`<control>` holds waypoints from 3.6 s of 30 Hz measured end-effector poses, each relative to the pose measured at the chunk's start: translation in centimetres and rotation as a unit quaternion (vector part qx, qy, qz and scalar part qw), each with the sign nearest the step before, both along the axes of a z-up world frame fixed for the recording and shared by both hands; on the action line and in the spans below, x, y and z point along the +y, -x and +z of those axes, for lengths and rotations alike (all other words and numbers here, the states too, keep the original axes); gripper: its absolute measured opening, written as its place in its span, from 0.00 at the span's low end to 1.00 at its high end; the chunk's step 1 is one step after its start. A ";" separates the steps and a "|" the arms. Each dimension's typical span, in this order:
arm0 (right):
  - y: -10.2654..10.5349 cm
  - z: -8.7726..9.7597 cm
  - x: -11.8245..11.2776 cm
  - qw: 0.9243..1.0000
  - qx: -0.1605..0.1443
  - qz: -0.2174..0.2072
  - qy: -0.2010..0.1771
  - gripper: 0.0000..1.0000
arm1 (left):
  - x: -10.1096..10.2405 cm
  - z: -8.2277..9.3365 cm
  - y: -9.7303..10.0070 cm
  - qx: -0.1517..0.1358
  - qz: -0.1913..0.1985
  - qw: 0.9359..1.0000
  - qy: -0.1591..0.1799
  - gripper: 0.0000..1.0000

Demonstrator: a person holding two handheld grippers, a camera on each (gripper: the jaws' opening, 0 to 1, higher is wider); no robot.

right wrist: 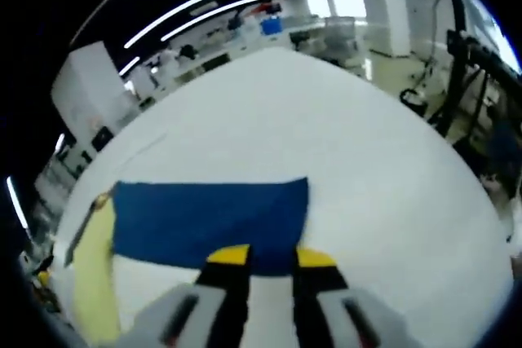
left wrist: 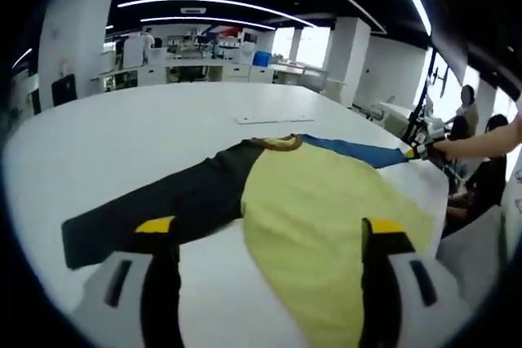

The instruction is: Fold the garment on the visible template until the final outline fits inside the template.

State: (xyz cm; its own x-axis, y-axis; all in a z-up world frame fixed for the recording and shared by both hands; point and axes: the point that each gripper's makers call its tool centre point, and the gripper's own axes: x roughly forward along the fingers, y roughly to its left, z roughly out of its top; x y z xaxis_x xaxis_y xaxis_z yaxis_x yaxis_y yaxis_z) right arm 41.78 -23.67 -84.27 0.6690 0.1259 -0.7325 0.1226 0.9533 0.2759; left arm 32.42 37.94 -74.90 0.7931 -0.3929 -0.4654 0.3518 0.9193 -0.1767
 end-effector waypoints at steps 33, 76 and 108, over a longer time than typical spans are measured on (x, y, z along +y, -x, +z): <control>-6.0 7.3 3.1 0.995 -0.086 0.047 0.034 0.00 | 0.9 -0.4 1.0 -0.007 0.019 1.000 0.013 0.89; -9.6 12.5 35.6 0.944 -0.132 0.288 -0.095 0.00 | -0.5 -1.5 2.6 -0.029 -0.060 0.996 -0.057 0.92; -5.9 10.4 54.8 0.896 -0.103 0.404 -0.151 0.00 | 2.0 -1.5 3.3 -0.037 0.005 0.999 -0.009 0.91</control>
